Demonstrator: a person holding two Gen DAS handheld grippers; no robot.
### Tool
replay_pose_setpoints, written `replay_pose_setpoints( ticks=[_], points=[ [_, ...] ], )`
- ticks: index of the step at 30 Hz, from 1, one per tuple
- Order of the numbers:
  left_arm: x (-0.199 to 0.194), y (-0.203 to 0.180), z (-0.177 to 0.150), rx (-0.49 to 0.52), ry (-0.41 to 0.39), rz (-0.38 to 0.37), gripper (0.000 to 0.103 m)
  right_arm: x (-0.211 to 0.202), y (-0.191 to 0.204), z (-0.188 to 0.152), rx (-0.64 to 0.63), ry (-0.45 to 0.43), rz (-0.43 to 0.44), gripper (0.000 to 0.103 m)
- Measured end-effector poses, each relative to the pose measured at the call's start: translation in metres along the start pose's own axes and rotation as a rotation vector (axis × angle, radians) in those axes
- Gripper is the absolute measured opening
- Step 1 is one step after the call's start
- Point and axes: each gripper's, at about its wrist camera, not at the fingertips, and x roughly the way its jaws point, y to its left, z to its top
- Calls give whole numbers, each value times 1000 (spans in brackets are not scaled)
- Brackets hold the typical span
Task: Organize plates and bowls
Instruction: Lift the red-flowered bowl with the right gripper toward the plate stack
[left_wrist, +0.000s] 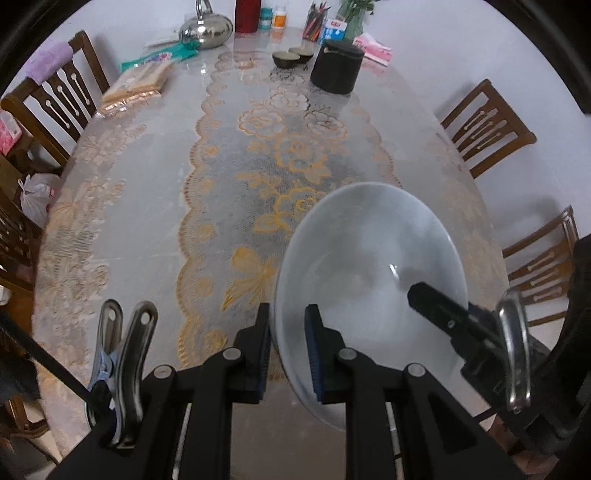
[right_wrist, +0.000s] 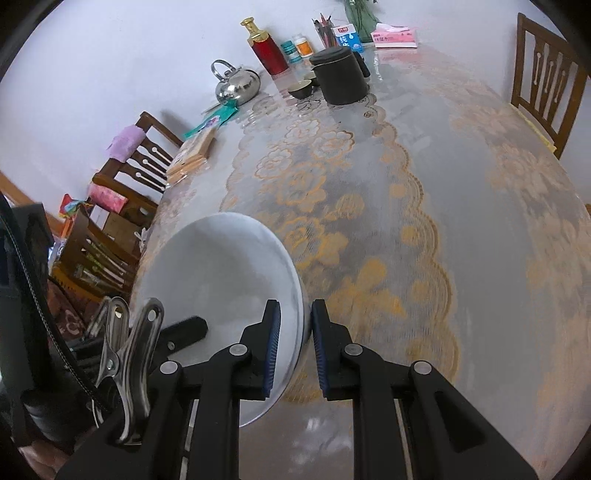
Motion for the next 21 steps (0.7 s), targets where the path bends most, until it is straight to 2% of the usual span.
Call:
replay_pose_setpoints(
  ticks=[4, 13, 21],
  points=[
    [-31, 0, -22, 40, -53, 20, 18, -18, 12, -21, 21, 0, 19, 20],
    [-87, 13, -69, 49, -104, -11, 18, -60, 46, -65, 28, -30, 37, 20],
    [-118, 33, -111, 15, -85, -35, 18, -85, 71, -96, 34, -33, 51, 20]
  ],
)
